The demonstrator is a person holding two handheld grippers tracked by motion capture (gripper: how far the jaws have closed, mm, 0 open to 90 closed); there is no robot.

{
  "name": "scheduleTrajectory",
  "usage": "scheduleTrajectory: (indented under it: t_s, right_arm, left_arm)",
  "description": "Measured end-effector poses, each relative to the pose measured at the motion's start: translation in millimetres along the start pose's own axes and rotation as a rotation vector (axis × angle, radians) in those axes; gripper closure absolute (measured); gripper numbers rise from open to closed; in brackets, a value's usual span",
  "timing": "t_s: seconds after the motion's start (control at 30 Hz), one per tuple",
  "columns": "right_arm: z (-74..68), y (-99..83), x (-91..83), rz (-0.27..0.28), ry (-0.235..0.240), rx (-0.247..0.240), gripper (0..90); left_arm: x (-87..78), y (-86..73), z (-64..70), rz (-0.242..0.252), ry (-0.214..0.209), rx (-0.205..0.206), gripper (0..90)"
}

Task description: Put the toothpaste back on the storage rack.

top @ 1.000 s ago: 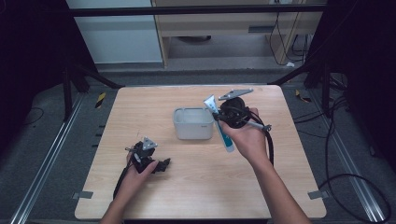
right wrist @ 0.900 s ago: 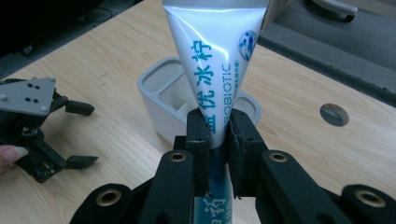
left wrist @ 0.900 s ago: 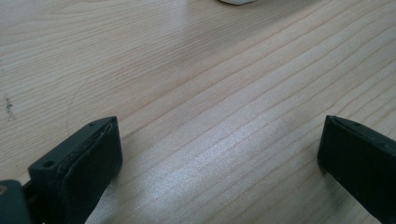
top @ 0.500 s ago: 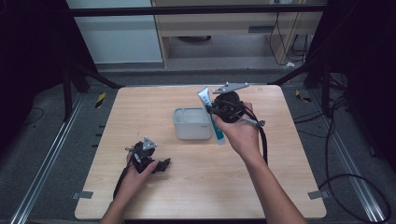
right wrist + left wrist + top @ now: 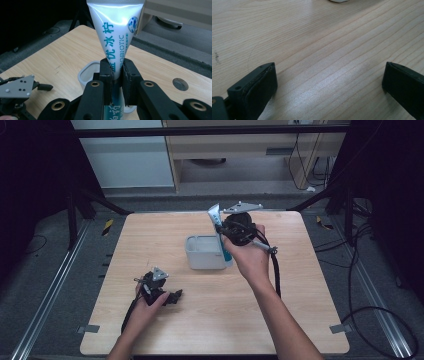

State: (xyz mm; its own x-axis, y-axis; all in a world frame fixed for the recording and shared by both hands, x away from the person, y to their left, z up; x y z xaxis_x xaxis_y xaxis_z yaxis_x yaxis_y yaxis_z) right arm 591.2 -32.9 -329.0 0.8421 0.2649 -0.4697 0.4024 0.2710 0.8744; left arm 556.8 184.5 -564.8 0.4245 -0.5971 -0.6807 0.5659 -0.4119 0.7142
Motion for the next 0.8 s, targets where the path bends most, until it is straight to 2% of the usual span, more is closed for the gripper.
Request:
scheduleTrajectory:
  t_s: [0.43,0.8]
  right_arm:
    - [-2.3,11.5,4.9,0.055,-0.036,0.008,79.9]
    - [-2.6,18.3,13.6,0.075,-0.052,0.017,79.9]
  left_arm:
    - [0.0,0.0,0.0,0.0,0.0,0.0,0.0]
    - [-0.1,0.0,-0.1,-0.001,0.001,0.002,0.0]
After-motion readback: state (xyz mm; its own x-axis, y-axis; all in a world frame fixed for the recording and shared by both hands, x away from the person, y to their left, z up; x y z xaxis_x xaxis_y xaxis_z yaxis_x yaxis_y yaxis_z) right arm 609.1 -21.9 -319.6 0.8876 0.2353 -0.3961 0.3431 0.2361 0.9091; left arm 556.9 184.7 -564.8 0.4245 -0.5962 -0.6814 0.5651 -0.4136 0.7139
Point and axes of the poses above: each handheld gripper's, and its own axes: x roughly forward along the jaws, y roughly out of its top, z roughly to its right, the point moved 8 cm from there along x, roughly forward along the jaws, and after that the axes turned 15 degrees about -y, right-handed, at the moved point
